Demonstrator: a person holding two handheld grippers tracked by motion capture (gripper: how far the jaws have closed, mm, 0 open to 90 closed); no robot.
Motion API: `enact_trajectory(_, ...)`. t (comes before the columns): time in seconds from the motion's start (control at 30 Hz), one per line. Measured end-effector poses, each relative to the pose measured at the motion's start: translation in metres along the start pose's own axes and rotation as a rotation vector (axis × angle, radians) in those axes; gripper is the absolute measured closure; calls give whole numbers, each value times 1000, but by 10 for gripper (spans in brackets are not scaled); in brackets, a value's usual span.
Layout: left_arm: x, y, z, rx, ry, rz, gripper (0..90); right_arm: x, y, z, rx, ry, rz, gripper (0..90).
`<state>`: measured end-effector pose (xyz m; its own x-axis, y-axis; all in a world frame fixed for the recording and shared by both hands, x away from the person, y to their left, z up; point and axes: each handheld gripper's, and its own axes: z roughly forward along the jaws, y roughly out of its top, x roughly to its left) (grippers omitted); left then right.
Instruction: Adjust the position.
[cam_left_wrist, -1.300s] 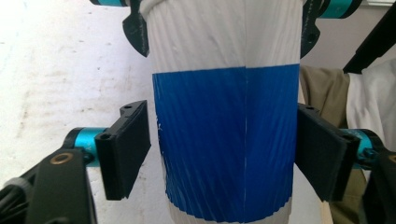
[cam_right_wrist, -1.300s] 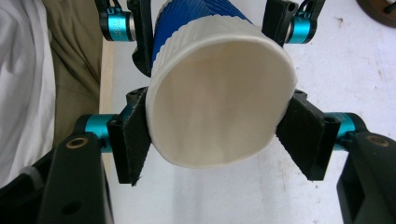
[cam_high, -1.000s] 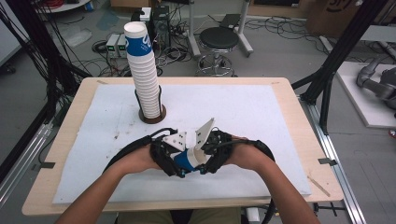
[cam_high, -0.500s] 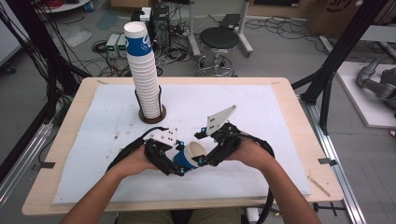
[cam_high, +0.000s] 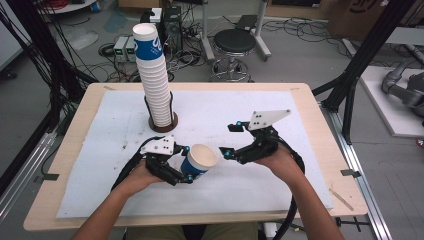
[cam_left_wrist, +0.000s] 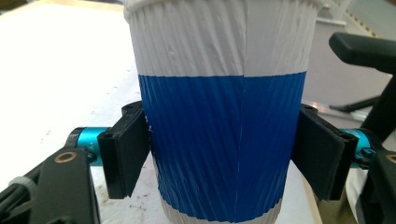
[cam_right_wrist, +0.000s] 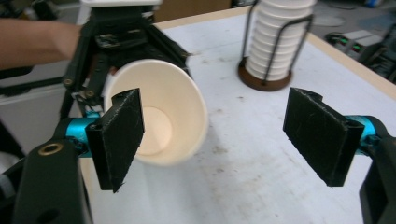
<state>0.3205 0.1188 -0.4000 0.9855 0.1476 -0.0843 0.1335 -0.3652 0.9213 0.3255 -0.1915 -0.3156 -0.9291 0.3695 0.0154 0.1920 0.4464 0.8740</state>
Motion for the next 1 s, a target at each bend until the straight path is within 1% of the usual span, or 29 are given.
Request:
enact_trajectory(0.03, 0, -4, -3, -22, 21, -7, 253, -2, -3, -2, 0, -21, 3, 210)
enact_trajectory(0.1, 1, -8, -6, -48, 33, -14, 253, -4, -11, -6, -4, -57, 21, 210)
enact_trajectory(0.13, 1, -8, -6, -48, 33, -14, 253, -6, -15, -7, -4, -70, 35, 210)
enact_trajectory(0.17, 2, -12, -9, -63, 51, -19, 254, -8, -19, -9, -8, -84, 43, 210)
enact_trajectory(0.2, 2, -12, -9, -63, 51, -19, 254, -8, -19, -9, -8, -84, 43, 210)
enact_trajectory(0.23, 2, -13, -10, -72, 59, -21, 254, -9, -24, -10, -12, -98, 59, 210)
enact_trajectory(0.27, 3, -16, -13, -87, 78, -23, 255, -12, -33, -12, -19, -129, 93, 210)
enact_trajectory(0.3, 3, -16, -13, -87, 78, -23, 255, -12, -33, -12, -19, -129, 93, 210)
enact_trajectory(0.37, 3, -19, -17, -109, 95, -25, 255, -15, -42, -14, -17, -164, 110, 210)
enact_trajectory(0.43, 4, -22, -21, -131, 103, -31, 256, -18, -55, -16, -24, -209, 132, 210)
enact_trajectory(0.47, 5, -23, -23, -139, 112, -34, 256, -18, -55, -16, -24, -209, 132, 210)
enact_trajectory(0.5, 5, -25, -25, -154, 122, -39, 257, -19, -59, -16, -24, -229, 134, 210)
enact_trajectory(0.53, 6, -28, -30, -184, 138, -43, 257, -20, -66, -17, -31, -254, 140, 210)
enact_trajectory(0.57, 6, -28, -30, -184, 138, -43, 258, -20, -66, -17, -31, -254, 140, 210)
enact_trajectory(0.6, 6, -31, -34, -209, 149, -43, 257, -21, -73, -17, -39, -279, 143, 210)
enact_trajectory(0.63, 6, -31, -34, -209, 149, -43, 258, -21, -76, -17, -42, -290, 144, 210)
enact_trajectory(0.67, 6, -34, -38, -236, 164, -38, 258, -21, -80, -17, -47, -305, 141, 210)
enact_trajectory(0.7, 6, -34, -38, -236, 164, -38, 258, -21, -83, -18, -48, -320, 144, 210)
enact_trajectory(0.73, 5, -36, -40, -246, 172, -34, 258, -21, -86, -18, -50, -333, 144, 210)
enact_trajectory(0.77, 5, -37, -42, -257, 176, -37, 258, -21, -86, -18, -50, -333, 144, 210)
enact_trajectory(0.83, 4, -38, -45, -281, 187, -49, 258, -22, -92, -18, -52, -351, 153, 210)
enact_trajectory(0.87, 4, -39, -46, -294, 194, -55, 258, -24, -96, -18, -49, -359, 168, 210)
enact_trajectory(0.9, 4, -39, -48, -298, 199, -56, 258, -24, -98, -19, -46, -368, 171, 210)
enact_trajectory(0.97, 3, -39, -51, -305, 219, -55, 258, -26, -100, -20, -45, -364, 175, 210)
enact_trajectory(1.0, 2, -39, -55, -321, 242, -60, 258, -26, -101, -20, -41, -370, 176, 210)
